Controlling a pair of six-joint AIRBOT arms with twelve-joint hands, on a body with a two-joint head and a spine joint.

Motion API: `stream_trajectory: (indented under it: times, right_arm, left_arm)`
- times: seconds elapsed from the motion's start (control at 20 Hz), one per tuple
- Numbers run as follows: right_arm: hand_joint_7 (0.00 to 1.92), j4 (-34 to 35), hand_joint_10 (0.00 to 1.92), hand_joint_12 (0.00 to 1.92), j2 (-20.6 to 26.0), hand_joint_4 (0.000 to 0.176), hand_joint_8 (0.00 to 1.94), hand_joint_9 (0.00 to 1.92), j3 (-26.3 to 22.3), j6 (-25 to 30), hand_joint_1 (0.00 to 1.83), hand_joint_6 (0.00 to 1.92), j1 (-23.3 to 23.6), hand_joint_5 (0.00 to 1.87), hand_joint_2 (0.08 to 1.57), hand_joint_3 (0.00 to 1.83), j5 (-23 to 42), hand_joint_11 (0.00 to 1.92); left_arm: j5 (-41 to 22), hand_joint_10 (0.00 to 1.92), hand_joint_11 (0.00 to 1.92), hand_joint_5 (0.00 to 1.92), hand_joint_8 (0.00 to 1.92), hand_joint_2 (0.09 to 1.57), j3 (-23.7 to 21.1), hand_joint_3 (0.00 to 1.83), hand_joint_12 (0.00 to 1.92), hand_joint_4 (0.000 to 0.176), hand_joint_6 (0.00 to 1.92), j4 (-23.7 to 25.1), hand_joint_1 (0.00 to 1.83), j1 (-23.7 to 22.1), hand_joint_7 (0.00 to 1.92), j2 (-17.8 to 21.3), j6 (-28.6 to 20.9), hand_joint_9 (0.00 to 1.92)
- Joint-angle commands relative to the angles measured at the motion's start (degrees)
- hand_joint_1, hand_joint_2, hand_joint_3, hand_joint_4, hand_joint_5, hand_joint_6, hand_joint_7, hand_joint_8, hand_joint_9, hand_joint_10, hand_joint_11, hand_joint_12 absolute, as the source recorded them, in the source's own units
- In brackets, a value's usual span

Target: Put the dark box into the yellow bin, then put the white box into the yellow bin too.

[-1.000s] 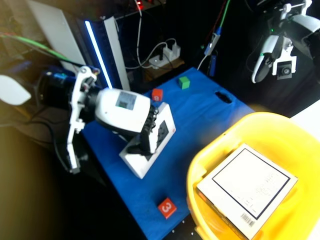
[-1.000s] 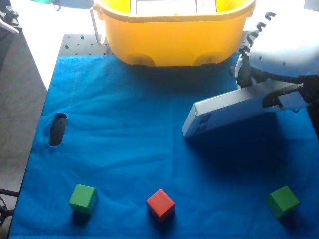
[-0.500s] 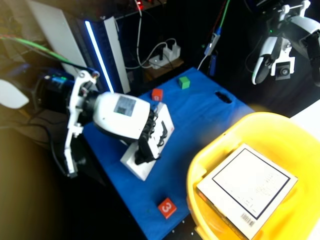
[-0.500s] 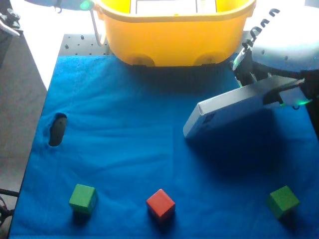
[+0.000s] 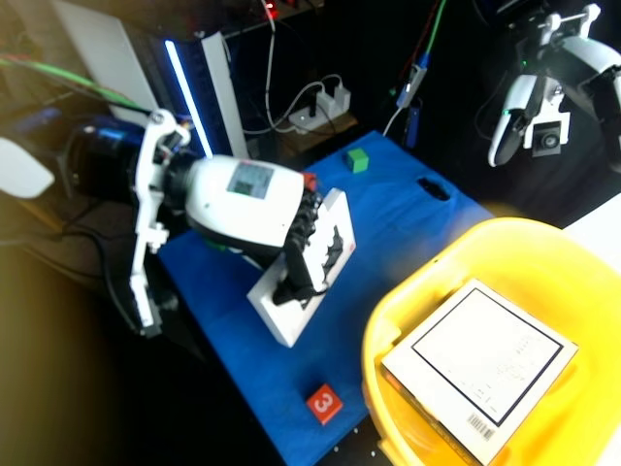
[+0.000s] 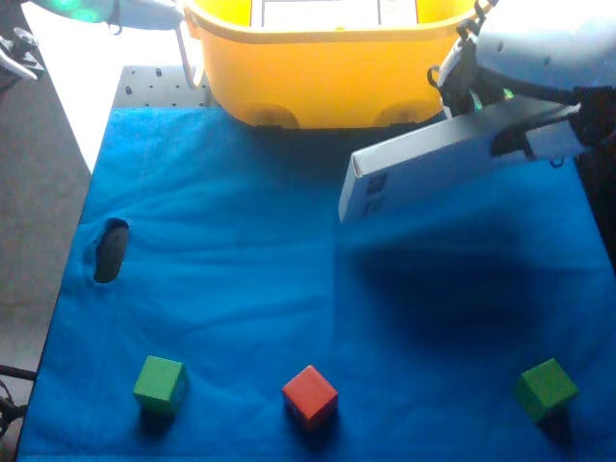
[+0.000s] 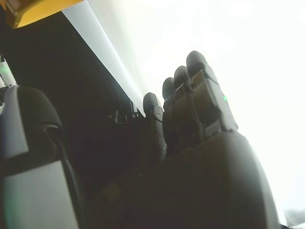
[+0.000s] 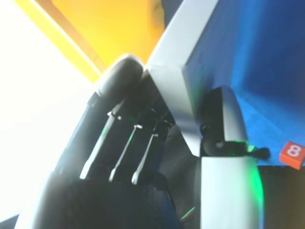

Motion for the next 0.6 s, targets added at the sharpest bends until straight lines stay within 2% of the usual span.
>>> stream_trajectory:
  times: [0.0, 0.05, 0.15, 0.25, 0.3, 0.45, 0.5, 0.55]
  right_arm:
    - [1.26, -0.07, 0.7, 1.26, -0.08, 0.0, 0.68, 1.28, 0.15, -0.15, 1.29, 0.75, 1.62, 1.05, 1.04, 0.0, 7.07, 1.06]
    - [1.22, -0.23, 0.7, 1.24, -0.08, 0.0, 0.74, 1.24, 0.15, -0.15, 1.28, 0.81, 2.28, 1.01, 1.06, 0.0, 7.25, 1.02]
    - [1.21, -1.09, 0.72, 1.24, -0.08, 0.0, 0.75, 1.21, 0.19, -0.15, 1.28, 0.85, 3.75, 0.99, 1.06, 0.0, 7.42, 0.98]
    - [1.2, -2.11, 0.71, 1.23, -0.08, 0.0, 0.76, 1.22, 0.21, -0.14, 1.28, 0.82, 5.2, 1.01, 1.06, 0.0, 7.43, 1.02]
    - [1.23, -2.3, 0.72, 1.25, -0.08, 0.0, 0.74, 1.25, 0.27, -0.14, 1.29, 0.77, 5.69, 1.02, 1.06, 0.0, 7.43, 1.05]
    - [1.2, -3.05, 0.73, 1.27, -0.08, 0.0, 0.81, 1.24, 0.78, -0.12, 1.29, 0.7, 7.6, 1.05, 1.06, 0.0, 7.43, 1.03]
    - [1.24, -3.4, 0.69, 1.23, -0.08, 0.0, 0.73, 1.25, 0.85, -0.12, 1.29, 0.7, 8.29, 1.06, 1.05, 0.0, 7.43, 1.05]
    - [1.27, -3.74, 0.63, 1.18, -0.08, 0.0, 0.66, 1.27, 0.92, -0.12, 1.29, 0.69, 8.95, 1.07, 1.04, 0.0, 7.43, 1.06]
  left_arm:
    - [-5.64, 0.01, 0.25, 0.32, 0.01, 0.81, 0.26, 0.0, 0.08, 0.078, 0.0, -2.96, 1.19, -0.38, 0.31, -0.19, -0.13, 0.31]
    - [-5.57, 0.0, 0.24, 0.32, 0.0, 0.81, 0.3, 0.0, 0.08, 0.079, 0.0, -2.95, 1.2, -0.31, 0.3, -0.24, -0.13, 0.3]
    - [-5.36, 0.01, 0.25, 0.31, 0.01, 0.81, 0.36, 0.0, 0.09, 0.068, 0.0, -2.9, 1.2, -0.17, 0.31, -0.27, -0.12, 0.32]
    - [-5.17, 0.01, 0.25, 0.31, 0.0, 0.81, 0.51, 0.0, 0.09, 0.075, 0.0, -2.83, 1.2, 0.0, 0.3, -0.5, -0.12, 0.31]
    - [-5.11, 0.0, 0.25, 0.32, 0.0, 0.81, 0.7, 0.0, 0.09, 0.099, 0.0, -2.8, 1.2, 0.02, 0.31, -0.72, -0.12, 0.31]
    - [-5.09, 0.0, 0.24, 0.32, 0.01, 0.8, 0.97, 0.0, 0.08, 0.109, 0.0, -2.75, 1.21, 0.09, 0.31, -0.92, -0.12, 0.31]
    - [-5.05, 0.0, 0.23, 0.31, 0.0, 0.8, 0.99, 0.0, 0.08, 0.095, 0.0, -2.73, 1.2, 0.13, 0.31, -0.92, -0.12, 0.31]
    - [-5.03, 0.0, 0.23, 0.31, 0.0, 0.81, 1.01, 0.0, 0.08, 0.092, 0.0, -2.71, 1.21, 0.14, 0.31, -0.92, -0.12, 0.31]
